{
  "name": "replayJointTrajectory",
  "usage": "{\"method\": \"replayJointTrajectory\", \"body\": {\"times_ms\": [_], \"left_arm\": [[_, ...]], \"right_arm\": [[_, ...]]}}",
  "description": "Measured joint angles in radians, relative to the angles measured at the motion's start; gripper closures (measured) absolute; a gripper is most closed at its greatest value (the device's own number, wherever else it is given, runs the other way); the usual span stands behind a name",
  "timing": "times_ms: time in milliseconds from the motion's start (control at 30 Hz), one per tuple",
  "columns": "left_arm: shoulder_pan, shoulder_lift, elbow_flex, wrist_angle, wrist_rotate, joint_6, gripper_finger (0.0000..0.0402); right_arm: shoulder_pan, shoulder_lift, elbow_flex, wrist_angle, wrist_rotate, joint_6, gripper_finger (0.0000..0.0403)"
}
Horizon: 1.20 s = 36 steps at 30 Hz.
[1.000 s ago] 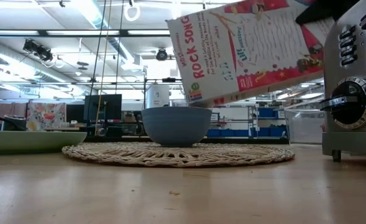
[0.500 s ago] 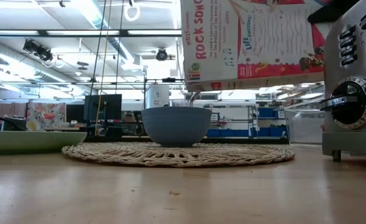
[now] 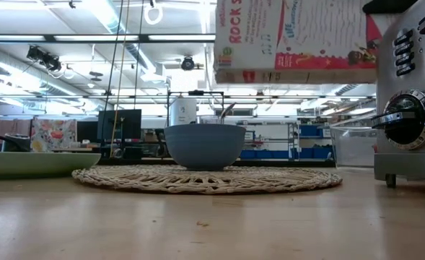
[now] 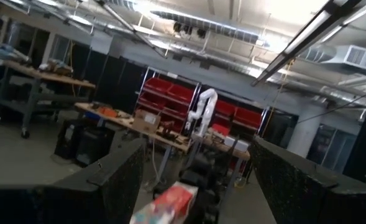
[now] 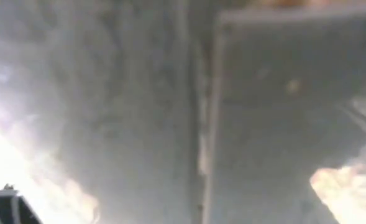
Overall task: Arrange a breakfast setting
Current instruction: Pour the cereal into the bowl
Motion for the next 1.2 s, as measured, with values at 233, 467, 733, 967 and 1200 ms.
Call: {"method": "replayJointTrajectory", "body": {"times_ms": [233,467,733,967,1200], "left_arm": [[-0.002,0.000,0.000,-0.020,-0.008,-0.048,0.0108],[-0.002,-0.029,0.000,-0.016,-0.053,-0.034,0.0108],[-0.002,-0.070,0.000,-0.014,-0.061,0.003,0.0108],[-0.002,-0.067,0.001,-0.012,-0.068,0.039,0.0108],[-0.012,0.010,0.001,-0.013,-0.071,-0.015,0.0099]], "right_arm": [[0.000,0.001,0.000,0.061,-0.041,0.040,0.0174],[0.000,0.000,0.000,0.211,-0.062,0.087,0.0175],[0.000,0.001,0.001,0.373,-0.058,0.144,0.0180],[0.000,0.001,0.001,0.593,-0.059,0.213,0.0200],[0.000,0.052,0.002,0.843,-0.055,0.264,0.0201]]}}
